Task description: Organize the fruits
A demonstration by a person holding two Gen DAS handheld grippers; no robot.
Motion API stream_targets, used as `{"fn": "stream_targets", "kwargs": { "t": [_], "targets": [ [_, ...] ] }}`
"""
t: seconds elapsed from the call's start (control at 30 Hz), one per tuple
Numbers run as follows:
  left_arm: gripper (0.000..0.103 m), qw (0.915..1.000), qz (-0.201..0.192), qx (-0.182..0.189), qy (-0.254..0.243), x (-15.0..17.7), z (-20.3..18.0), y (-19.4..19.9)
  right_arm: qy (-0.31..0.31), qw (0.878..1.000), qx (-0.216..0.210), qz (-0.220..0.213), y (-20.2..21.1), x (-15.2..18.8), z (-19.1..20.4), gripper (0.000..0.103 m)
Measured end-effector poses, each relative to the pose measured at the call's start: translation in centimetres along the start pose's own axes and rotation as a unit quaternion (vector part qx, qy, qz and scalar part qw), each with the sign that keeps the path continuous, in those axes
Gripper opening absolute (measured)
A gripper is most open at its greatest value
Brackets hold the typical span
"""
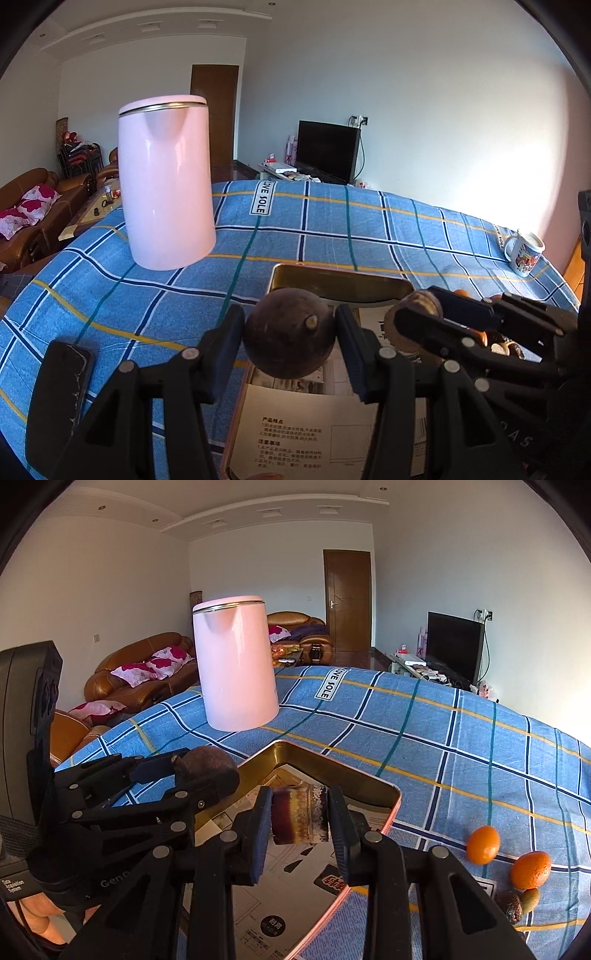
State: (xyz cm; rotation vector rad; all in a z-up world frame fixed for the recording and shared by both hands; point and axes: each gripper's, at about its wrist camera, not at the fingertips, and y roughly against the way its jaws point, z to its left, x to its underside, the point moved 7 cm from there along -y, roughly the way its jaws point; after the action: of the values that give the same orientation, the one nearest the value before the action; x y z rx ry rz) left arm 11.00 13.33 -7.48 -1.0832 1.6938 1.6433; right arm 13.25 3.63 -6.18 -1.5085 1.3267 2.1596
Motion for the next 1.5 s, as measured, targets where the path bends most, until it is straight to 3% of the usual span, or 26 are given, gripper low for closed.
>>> {"fn": "stream_targets", "kwargs": {
  "t": [0.87, 0.93, 1.0, 1.07, 1.27, 1.37, 1.5],
  "targets": [
    [0.054, 0.9993, 0.033, -0.010, -0.010, 1.0, -0.4, -2.6, 0.000, 0.998, 0.021, 0.056, -2.7, 2.8, -1.1, 0.033],
    [0.056, 0.9996, 0.025, -0.014, -0.009, 0.8, -0.4, -2.4, -0.003, 0.998, 0.018, 0.053, -2.6, 2.9, -1.2, 0.041],
    [0.067, 0.9998, 0.016, -0.014, -0.006, 0.5, -0.4, -1.8, -0.002, 0.999, 0.016, 0.045, -2.1, 2.7, -1.1, 0.058],
    [0.072, 0.9998, 0.006, -0.019, -0.005, 0.2, -0.4, -1.1, -0.003, 0.999, 0.017, 0.033, -1.4, 2.5, -1.0, 0.069],
    [0.079, 0.9996, -0.022, -0.016, -0.006, 0.1, -1.2, 1.2, -0.007, 0.999, 0.035, 0.006, 3.3, 4.2, -3.4, 0.070],
    [0.085, 0.9993, -0.033, -0.006, -0.018, 0.3, -3.1, 2.0, -0.028, 0.997, 0.070, -0.004, 6.3, 6.0, -7.0, 0.071],
    [0.085, 0.9982, -0.035, 0.020, -0.045, 0.9, -7.1, 2.5, -0.077, 0.989, 0.127, 0.002, 9.3, 8.5, -12.8, 0.074]
  ]
}}
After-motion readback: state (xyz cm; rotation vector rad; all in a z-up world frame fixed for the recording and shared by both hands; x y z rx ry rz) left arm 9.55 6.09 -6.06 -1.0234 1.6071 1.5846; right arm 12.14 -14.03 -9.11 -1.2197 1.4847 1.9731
